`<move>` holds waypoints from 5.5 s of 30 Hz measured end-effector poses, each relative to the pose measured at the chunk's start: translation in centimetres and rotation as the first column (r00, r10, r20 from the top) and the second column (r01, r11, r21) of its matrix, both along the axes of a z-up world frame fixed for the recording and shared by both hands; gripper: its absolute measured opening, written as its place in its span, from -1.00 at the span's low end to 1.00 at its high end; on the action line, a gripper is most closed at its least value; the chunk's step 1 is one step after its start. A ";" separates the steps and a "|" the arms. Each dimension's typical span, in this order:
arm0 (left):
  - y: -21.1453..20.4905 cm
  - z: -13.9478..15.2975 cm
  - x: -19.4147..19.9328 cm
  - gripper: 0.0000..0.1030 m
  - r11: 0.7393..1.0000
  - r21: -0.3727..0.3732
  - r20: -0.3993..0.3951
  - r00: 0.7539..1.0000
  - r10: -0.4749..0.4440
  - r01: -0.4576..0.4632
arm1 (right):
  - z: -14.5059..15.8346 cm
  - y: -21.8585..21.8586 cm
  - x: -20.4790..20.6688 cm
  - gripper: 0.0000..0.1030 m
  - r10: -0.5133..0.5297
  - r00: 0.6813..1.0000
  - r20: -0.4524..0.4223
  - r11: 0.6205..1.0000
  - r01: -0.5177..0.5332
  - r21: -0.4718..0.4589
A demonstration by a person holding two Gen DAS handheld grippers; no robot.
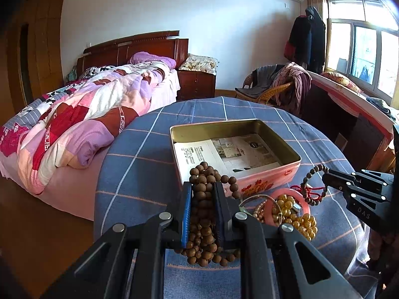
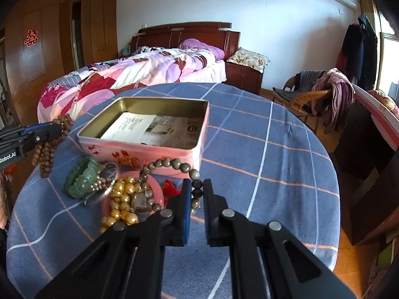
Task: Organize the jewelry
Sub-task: 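Carry both bead strands into the pink tin and open both tools to release them, then grasp the green jade bangle with the left tool while the right tool grasps the red-string pendant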
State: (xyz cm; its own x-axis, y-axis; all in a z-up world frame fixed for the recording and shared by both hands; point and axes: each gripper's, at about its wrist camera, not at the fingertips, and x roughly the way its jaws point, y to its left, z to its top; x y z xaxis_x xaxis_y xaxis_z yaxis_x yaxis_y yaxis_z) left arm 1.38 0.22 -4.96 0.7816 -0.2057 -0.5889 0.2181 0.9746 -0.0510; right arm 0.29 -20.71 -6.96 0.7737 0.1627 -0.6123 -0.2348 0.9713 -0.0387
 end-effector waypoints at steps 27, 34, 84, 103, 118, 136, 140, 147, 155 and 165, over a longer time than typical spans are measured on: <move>-1.7 2.7 3.0 -0.67 0.997 0.061 0.055 0.997 -0.050 0.047 | 3.9 2.0 3.2 -0.78 0.027 0.993 0.112 1.000 -0.027 -0.001; -2.3 3.0 4.7 -0.67 0.994 0.097 0.057 0.997 -0.054 0.049 | 4.2 2.2 4.4 -0.78 0.027 0.992 0.122 1.000 -0.027 -0.003; -1.2 -2.5 1.4 0.38 0.976 0.203 -0.005 0.997 0.080 -0.077 | -0.3 -1.6 1.9 0.11 -0.083 0.996 0.025 0.996 0.083 -0.024; -2.0 -5.8 1.4 -0.89 0.993 0.111 -0.138 0.990 -0.031 0.046 | -1.8 -1.3 1.9 0.13 -0.068 0.998 -0.007 0.997 0.067 -0.035; -0.9 -2.2 0.7 -0.89 0.996 0.079 -0.048 0.998 -0.028 0.031 | -2.3 -1.3 1.9 0.12 -0.025 0.998 -0.061 0.999 0.024 -0.031; -1.4 -2.8 0.7 -0.89 0.996 0.078 -0.065 0.997 -0.042 0.047 | -3.2 -0.3 1.8 -0.16 0.075 0.989 -0.127 0.996 -0.081 -0.044; -1.5 -3.1 0.7 -0.89 0.995 0.081 -0.073 0.996 -0.049 0.055 | -3.1 -0.6 2.5 -0.16 0.065 0.986 -0.153 0.998 -0.066 -0.007; -1.4 -3.0 0.6 -0.89 0.995 0.083 -0.066 0.997 -0.044 0.050 | -1.6 -0.9 1.6 -0.23 0.033 0.997 -0.070 0.999 -0.033 0.002; -1.7 -3.7 0.7 -0.89 0.994 0.089 -0.087 0.995 -0.054 0.061 | -2.2 1.3 2.1 -0.56 0.088 0.993 -0.076 0.996 -0.090 -0.022; -1.7 -4.0 1.0 -0.89 0.994 0.085 -0.097 0.994 -0.055 0.063 | -2.9 2.7 2.3 -0.65 0.147 0.982 -0.119 0.984 -0.157 -0.080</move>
State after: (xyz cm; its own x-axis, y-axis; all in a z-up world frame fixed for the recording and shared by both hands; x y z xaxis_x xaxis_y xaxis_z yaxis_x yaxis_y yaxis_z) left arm 2.40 -1.45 -8.92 0.7094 -0.1942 -0.6775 0.2738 0.9617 0.0109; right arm 2.55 -17.98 -9.82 0.6700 0.2140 -0.7109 -0.3870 0.9178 -0.0884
